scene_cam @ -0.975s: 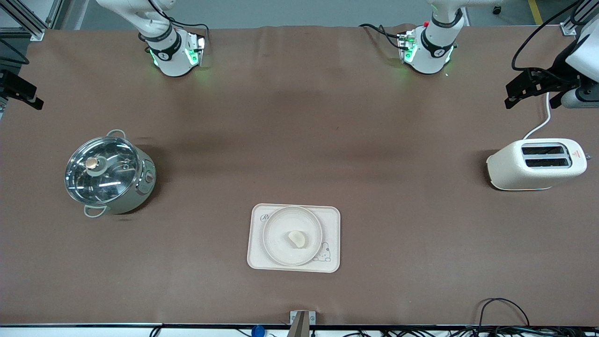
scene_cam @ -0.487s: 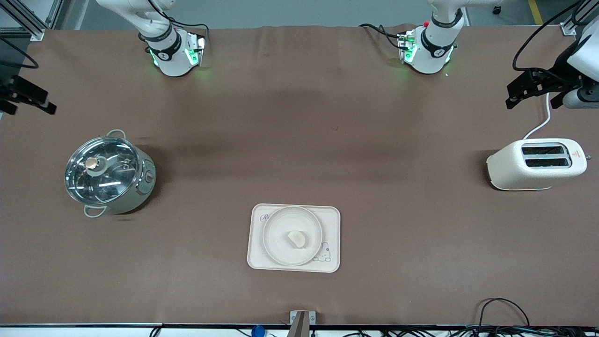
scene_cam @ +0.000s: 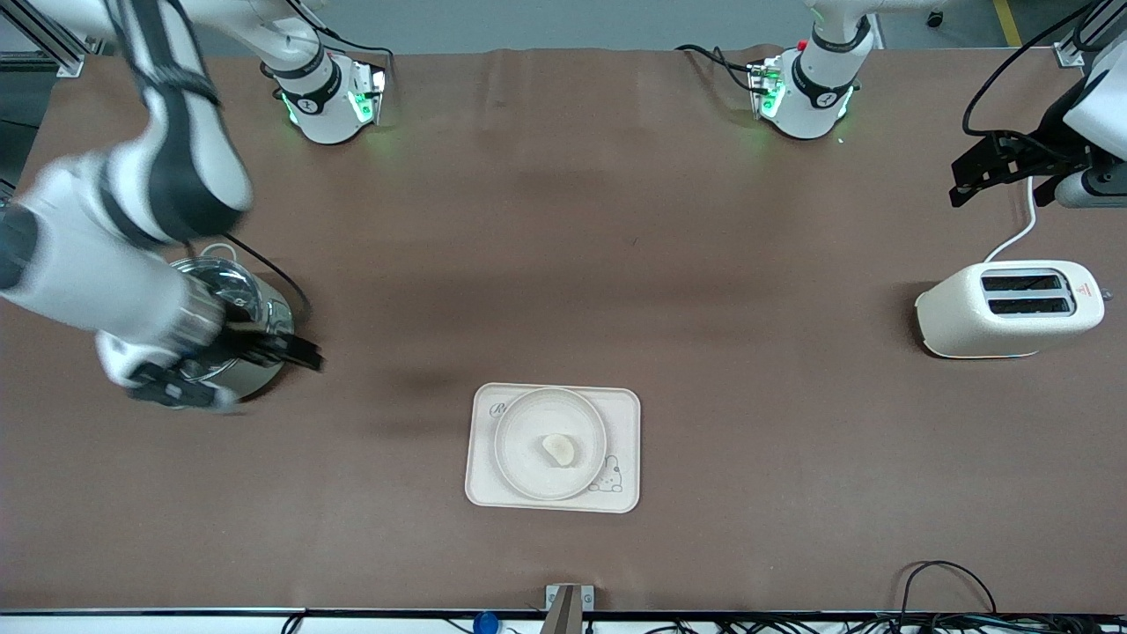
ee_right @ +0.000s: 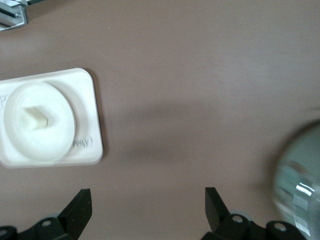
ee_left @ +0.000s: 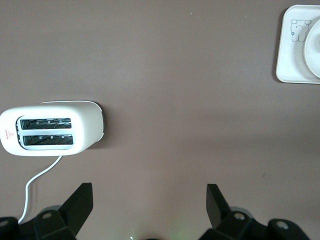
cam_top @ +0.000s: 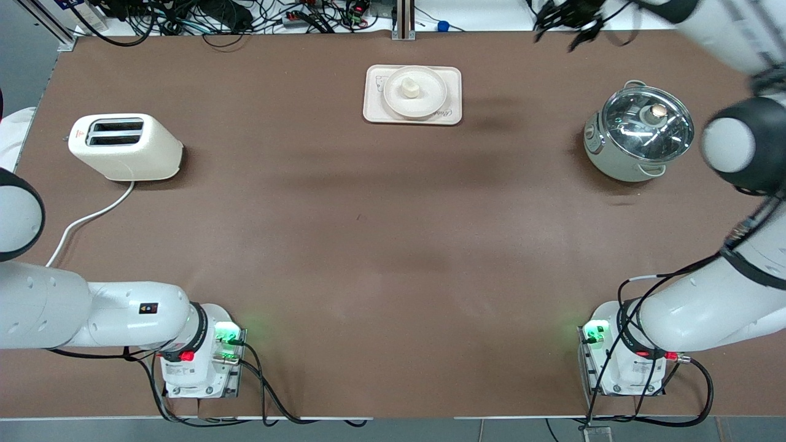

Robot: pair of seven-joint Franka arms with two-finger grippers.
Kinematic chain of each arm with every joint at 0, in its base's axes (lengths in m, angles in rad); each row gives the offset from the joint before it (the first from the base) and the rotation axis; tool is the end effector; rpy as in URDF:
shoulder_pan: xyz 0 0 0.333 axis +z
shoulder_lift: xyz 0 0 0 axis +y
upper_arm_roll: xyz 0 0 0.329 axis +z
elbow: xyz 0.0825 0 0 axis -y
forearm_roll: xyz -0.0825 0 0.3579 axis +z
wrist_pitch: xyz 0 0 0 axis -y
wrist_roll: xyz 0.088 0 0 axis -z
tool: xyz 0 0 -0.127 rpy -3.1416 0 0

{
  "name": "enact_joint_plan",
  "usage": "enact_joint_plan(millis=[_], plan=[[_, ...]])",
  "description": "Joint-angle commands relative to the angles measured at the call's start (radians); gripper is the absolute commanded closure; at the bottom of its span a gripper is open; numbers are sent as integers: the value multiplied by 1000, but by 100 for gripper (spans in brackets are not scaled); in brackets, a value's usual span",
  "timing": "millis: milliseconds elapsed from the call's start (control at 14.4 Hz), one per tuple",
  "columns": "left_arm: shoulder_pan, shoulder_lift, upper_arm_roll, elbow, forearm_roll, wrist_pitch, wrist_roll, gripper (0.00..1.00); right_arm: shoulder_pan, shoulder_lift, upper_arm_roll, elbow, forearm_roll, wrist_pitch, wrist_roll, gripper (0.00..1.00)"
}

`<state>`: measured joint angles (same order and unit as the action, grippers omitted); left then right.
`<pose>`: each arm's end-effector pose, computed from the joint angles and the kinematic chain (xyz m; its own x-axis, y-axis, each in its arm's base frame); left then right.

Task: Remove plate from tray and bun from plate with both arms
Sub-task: 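Reach the right gripper to the rim of the white plate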

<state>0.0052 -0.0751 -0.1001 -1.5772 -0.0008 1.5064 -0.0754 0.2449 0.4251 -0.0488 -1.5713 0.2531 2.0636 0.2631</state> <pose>0.4952 -0.0495 0.6473 0.9998 -0.0193 0.0044 -0.0193 -0.9998 -0.0064 0.6509 0.1517 0.4072 0.9848 -0.1737 0.0001 -0.1695 -0.9616 -0.2160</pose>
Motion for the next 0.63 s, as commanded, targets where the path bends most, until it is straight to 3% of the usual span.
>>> enact_joint_plan(millis=[0,278,557], plan=[[4,17,-1,19,-10,-6,20,0,101,182,-11,88,37,165,121,0],[6,17,-1,19,-15,0,19,0,234,423,-11,265,37,348,273,0],[7,17,0,16,-16,0,19,0,272,540,-11,349,35,441,306,4]])
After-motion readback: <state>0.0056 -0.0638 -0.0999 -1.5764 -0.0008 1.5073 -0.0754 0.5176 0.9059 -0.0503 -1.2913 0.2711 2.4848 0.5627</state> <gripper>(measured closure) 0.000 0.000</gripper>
